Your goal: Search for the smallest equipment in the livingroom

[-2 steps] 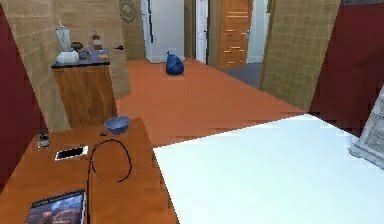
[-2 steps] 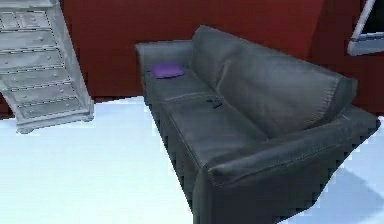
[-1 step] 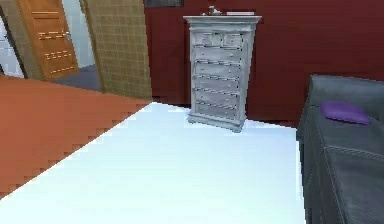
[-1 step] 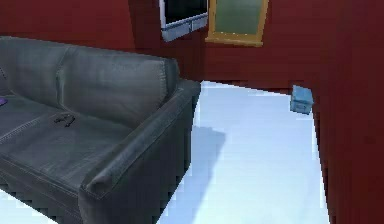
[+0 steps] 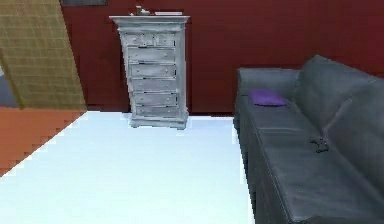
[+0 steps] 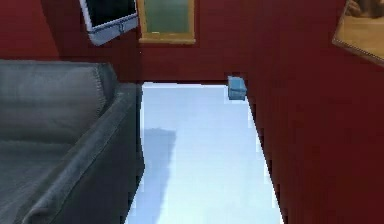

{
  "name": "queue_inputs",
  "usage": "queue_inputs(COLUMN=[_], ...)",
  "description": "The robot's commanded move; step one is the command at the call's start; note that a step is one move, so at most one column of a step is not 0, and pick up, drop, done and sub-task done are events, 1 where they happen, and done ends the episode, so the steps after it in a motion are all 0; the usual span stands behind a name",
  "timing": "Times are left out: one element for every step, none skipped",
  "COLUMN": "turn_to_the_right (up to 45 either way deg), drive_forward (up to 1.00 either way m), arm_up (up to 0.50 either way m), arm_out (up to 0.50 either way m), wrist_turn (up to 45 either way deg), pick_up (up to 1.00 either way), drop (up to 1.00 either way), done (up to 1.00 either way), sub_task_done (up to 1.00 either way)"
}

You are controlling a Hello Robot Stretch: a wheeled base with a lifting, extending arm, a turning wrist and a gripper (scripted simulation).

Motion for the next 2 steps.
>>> queue_inputs(turn_to_the_right=[0.0,-45.0], drive_forward=[0.40,0.00], arm_up=[0.00,0.00], arm_out=[0.00,0.00], wrist_turn=[0.0,0.0], pick_up=[0.00,0.00], drop=[0.00,0.00], done=[0.00,0.00], sub_task_done=[0.00,0.00])
